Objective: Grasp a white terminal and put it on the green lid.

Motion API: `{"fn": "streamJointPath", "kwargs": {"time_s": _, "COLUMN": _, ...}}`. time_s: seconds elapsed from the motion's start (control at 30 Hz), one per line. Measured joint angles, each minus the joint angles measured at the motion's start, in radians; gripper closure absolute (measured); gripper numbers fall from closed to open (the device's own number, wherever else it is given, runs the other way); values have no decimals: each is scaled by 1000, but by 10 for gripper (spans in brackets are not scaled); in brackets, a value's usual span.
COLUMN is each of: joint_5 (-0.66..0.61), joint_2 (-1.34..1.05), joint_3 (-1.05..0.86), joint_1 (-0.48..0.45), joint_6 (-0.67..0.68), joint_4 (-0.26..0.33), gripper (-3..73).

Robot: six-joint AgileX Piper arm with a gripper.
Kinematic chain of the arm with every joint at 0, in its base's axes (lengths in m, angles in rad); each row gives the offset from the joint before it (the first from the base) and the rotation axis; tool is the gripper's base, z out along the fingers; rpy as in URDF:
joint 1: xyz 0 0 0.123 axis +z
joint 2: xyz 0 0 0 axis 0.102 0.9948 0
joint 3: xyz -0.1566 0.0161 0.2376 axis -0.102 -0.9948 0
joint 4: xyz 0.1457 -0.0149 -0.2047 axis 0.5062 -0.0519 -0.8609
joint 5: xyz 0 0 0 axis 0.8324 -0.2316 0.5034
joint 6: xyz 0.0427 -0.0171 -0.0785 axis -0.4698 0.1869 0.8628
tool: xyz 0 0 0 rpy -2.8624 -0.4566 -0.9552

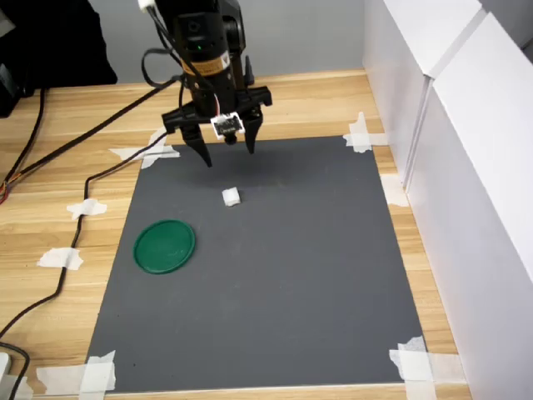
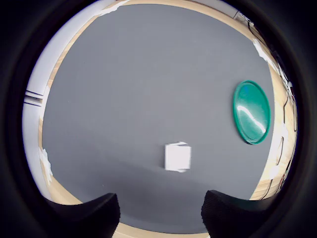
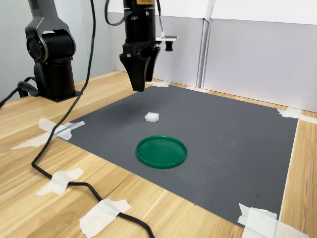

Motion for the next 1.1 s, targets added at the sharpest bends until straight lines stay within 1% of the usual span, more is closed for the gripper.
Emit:
{"fn": "streamJointPath", "kwargs": {"time_s": 0.47, "joint_5": 136, "joint_2": 140, "joint_3": 5, "joint_1": 1, "joint_6": -45, "joint_4": 1, "gripper": -6}}
{"fn": "streamJointPath", "kwargs": {"time_s": 0.7, "joint_5": 149, "joint_2": 173, "joint_3": 5, "joint_1": 1, "joint_6": -52, "joint_4": -15, "gripper": -6}}
{"fn": "streamJointPath", "kwargs": {"time_s": 1.1, "joint_5": 169, "joint_2": 198, "joint_3": 5, "joint_1": 1, "joint_6": -53, "joint_4": -15, "gripper": -5}}
